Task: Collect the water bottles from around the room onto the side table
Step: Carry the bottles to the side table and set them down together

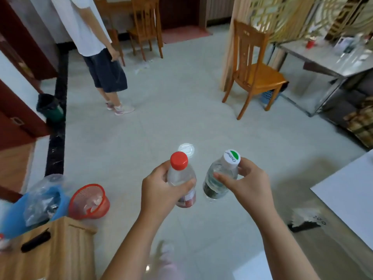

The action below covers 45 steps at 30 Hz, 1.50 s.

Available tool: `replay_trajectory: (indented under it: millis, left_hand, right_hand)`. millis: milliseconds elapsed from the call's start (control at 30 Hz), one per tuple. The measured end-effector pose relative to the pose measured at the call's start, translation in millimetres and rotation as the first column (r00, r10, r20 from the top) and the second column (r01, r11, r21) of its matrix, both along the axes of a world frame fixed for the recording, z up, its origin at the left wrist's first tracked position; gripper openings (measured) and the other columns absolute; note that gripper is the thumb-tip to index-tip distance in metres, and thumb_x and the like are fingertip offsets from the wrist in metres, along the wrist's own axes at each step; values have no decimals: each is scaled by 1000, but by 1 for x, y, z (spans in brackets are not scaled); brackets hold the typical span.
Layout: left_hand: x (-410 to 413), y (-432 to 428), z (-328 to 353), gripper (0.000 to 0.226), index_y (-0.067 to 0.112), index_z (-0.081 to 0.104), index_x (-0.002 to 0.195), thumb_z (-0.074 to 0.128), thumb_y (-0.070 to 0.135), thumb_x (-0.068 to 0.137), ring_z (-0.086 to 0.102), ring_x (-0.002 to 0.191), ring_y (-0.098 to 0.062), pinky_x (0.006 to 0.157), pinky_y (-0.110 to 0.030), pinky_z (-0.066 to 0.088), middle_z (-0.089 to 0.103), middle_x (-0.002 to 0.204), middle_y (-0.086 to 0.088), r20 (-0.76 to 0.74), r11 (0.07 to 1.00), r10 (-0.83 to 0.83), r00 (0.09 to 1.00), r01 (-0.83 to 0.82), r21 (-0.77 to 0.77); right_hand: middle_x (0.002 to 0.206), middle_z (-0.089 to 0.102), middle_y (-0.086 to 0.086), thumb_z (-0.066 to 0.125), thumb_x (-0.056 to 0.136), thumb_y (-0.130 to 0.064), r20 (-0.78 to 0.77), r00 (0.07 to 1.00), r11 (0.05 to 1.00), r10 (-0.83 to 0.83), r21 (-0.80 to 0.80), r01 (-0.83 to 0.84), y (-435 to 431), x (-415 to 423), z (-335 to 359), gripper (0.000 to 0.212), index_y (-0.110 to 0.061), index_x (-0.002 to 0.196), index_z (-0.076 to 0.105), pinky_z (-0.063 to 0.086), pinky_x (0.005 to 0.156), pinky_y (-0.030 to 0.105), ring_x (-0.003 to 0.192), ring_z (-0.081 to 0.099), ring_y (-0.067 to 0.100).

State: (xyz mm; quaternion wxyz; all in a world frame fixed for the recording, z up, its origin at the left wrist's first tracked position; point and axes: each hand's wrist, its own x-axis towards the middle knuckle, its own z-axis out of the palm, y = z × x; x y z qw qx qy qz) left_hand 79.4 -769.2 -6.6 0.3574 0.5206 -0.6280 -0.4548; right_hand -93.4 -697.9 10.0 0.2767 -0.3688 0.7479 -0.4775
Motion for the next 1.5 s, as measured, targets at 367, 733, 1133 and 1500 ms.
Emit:
replay_trajectory:
  millis: [367,733,1133,1500]
  left_hand:
    - [-135,-160,-3,34,38,62,77,79,33,48,65,80,-6,70,-28,54,69,81,13,45,946,-324,945,323,22]
    - [-280,-271,5,43,36,62,90,83,32,52,62,85,-4,74,-23,51,67,88,16,101,828,-557,824,561,-8]
    - [-513,-317,1,51,27,64,99,80,41,53,63,88,-13,76,-31,53,69,94,9,109,813,-578,809,583,-12]
    - [-684,-363,-7,50,29,64,99,80,41,54,63,91,-8,76,-23,51,69,95,12,24,832,-551,834,551,-62]
  right_hand:
    - [90,69,-8,80,65,-22,-56,964,964,-261,38,263,-119,-105,-8,39,-20,101,67,38,58,-2,84,57,-6]
    - [93,68,-12,81,63,-23,-25,843,843,-538,-34,537,-196,-213,-3,40,-23,101,67,40,67,11,92,61,5]
    - [85,62,-19,81,64,-20,-79,813,816,-577,-27,577,-226,-431,-1,40,-26,100,65,36,61,-5,83,52,-13]
    - [88,64,-17,82,63,-21,-66,817,818,-573,16,575,-270,-605,-6,42,-28,99,64,37,62,-4,83,53,-13]
